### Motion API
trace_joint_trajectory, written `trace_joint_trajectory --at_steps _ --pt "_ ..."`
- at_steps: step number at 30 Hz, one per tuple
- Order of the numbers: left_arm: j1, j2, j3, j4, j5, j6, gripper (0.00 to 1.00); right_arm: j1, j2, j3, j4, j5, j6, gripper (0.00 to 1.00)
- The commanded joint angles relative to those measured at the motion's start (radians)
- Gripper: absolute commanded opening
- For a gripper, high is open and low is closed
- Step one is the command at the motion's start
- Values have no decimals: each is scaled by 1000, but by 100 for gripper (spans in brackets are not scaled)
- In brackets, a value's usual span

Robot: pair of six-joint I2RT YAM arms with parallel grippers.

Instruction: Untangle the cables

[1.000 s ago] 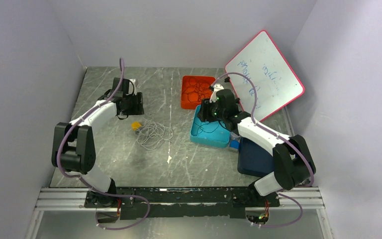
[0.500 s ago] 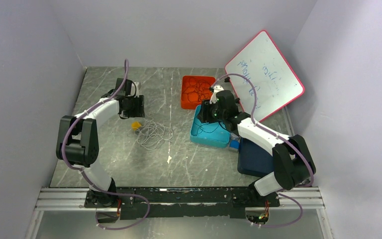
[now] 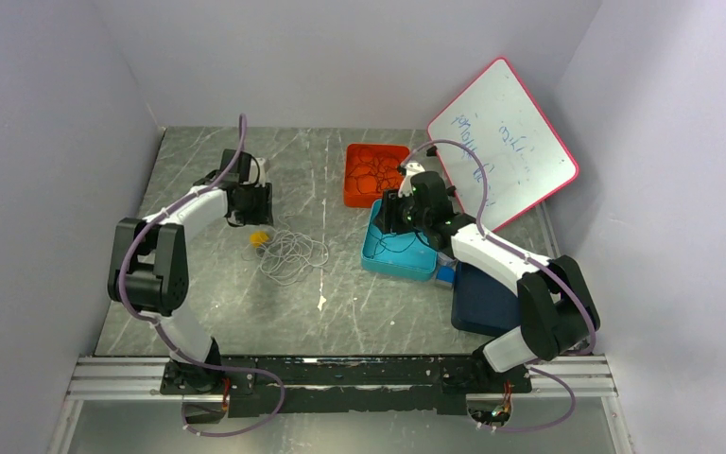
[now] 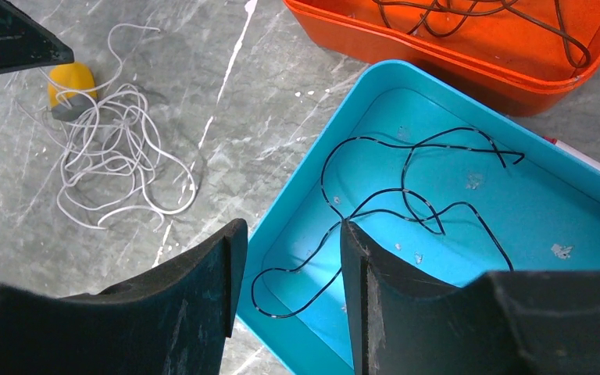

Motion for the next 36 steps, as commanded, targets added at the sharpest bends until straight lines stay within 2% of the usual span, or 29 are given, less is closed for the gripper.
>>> trace_joint_trajectory --at_steps 1,7,11,20,28,36 --pt "4 -78 11 16 35 16 47 -1 8 -10 17 0 0 51" --pt "6 -160 -11 0 42 5 61 -1 13 -7 21 -6 1 51" --pt "6 -184 -48 -18 48 12 63 -1 15 -12 29 -14 7 51" --pt "6 -152 -73 -59 8 62 61 -1 16 -15 34 -23 9 51" --pt "6 -73 -22 -53 -30 74 59 -1 8 -14 30 -21 11 51" --pt "6 -38 16 -16 -7 71 47 -1 2 -20 30 -15 7 51"
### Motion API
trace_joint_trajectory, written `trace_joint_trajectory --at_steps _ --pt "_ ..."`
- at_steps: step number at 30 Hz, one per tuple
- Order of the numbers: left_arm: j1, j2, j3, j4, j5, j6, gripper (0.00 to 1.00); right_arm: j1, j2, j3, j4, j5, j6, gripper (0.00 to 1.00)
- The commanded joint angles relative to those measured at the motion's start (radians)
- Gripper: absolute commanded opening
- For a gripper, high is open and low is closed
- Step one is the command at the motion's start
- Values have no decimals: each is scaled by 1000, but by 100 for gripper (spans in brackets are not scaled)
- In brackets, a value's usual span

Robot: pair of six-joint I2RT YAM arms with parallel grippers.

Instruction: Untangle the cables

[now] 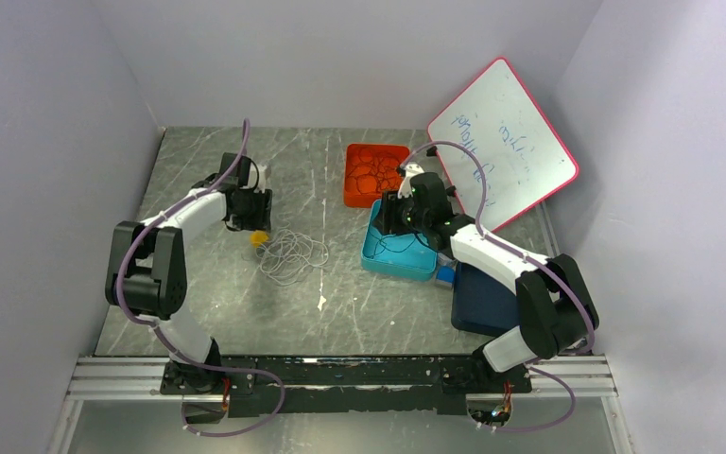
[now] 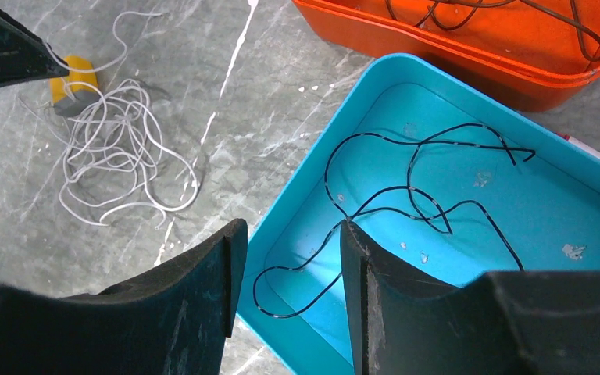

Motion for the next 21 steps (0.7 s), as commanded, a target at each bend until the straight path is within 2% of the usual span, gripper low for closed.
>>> trace_joint_trajectory --at_steps 1,11,14,16,21 --pt "5 -8 51 35 3 8 45 -1 -4 -12 19 0 -2 51" --pt "5 17 61 44 15 13 25 -1 4 -8 17 0 -10 51" --pt "5 14 54 51 13 14 22 -1 4 -10 20 -2 -8 51" --pt "5 16 54 46 8 17 28 -1 5 -14 23 -1 -7 51" --pt "6 27 51 40 -1 28 50 -1 3 -19 26 -2 -7 51"
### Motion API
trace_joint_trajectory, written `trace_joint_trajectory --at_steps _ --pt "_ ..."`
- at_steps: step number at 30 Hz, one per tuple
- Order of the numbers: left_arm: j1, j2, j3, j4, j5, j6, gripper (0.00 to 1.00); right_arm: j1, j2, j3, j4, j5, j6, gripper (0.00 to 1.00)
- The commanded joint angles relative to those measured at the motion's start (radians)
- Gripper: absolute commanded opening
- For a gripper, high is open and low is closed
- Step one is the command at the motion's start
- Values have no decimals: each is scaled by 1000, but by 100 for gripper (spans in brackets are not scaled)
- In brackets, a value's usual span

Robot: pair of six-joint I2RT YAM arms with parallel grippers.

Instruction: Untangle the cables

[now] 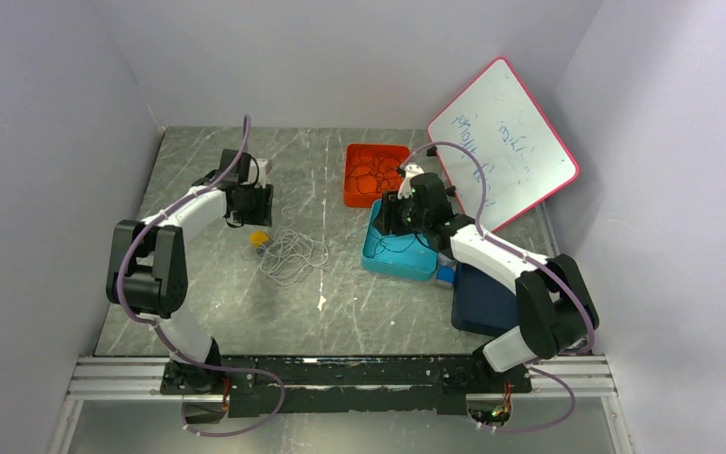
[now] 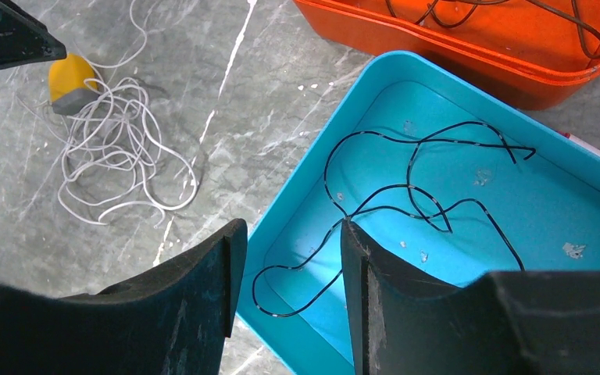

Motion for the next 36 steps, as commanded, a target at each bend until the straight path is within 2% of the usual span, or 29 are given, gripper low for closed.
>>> trace_joint_trajectory --at_steps 1,10,15,18,27,36 --pt "6 22 23 11 -1 21 52 -1 4 -15 26 -2 -6 51" --pt "5 77 63 8 36 32 54 -1 -4 -30 35 4 -4 51" --pt "5 82 63 7 37 37 51 -1 -4 -35 37 2 -3 51" --pt "5 56 53 9 33 34 48 -1 -5 -30 34 2 -7 51" --pt "-15 -130 -28 77 100 47 54 -2 3 -26 34 0 -8 51" --pt "-69 -99 -28 54 140 95 52 -1 12 -29 47 -15 3 52"
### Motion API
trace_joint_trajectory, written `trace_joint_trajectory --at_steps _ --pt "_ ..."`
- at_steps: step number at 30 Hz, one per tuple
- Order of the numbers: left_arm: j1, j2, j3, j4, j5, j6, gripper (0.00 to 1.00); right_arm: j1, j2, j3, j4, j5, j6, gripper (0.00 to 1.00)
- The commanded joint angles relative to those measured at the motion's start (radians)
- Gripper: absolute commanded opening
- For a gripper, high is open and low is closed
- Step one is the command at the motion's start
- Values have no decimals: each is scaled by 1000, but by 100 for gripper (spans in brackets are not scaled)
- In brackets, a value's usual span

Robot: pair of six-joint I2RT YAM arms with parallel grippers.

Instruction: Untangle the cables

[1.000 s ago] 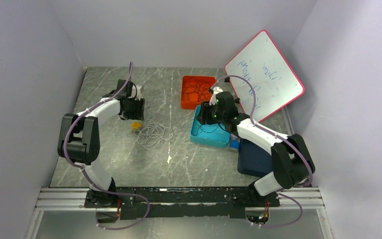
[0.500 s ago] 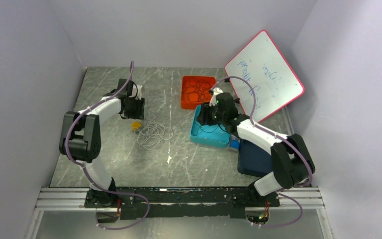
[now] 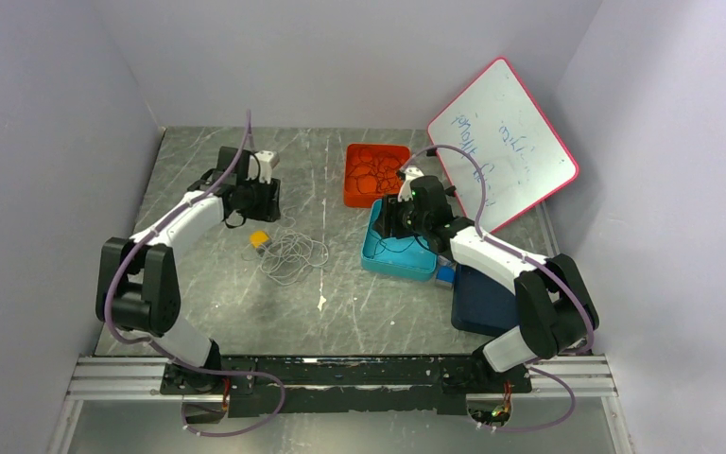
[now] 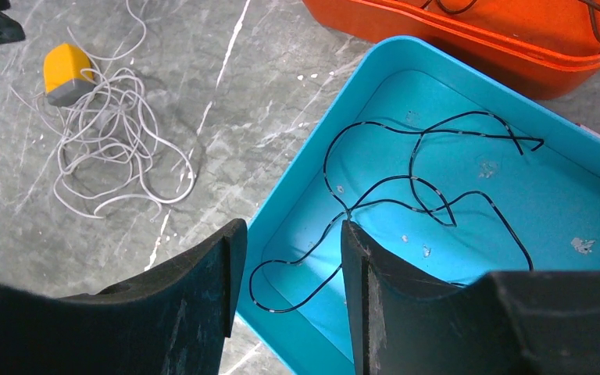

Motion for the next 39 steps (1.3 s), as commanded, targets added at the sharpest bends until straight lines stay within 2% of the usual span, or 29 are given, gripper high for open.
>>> trace_joint_trajectory --at_steps 1,6,13,28,30,38,39 --pt "-47 30 0 8 55 46 52 -1 12 -4 31 -8 2 52" --pt "-77 88 28 -11 31 68 50 -1 9 0 23 -4 0 51" --pt "-105 133 45 -47 -71 103 49 -1 10 4 19 -1 -4 52" --pt "-109 208 76 -35 -20 108 46 -1 4 -3 20 0 -4 52" --pt "-108 211 80 -32 -13 106 42 -1 2 -1 19 -2 -6 52" --pt "-108 178 99 -19 -16 91 8 -1 3 3 18 -4 -6 52" --pt "-108 170 101 -17 -19 88 7 -1 2 4 18 -4 -5 52"
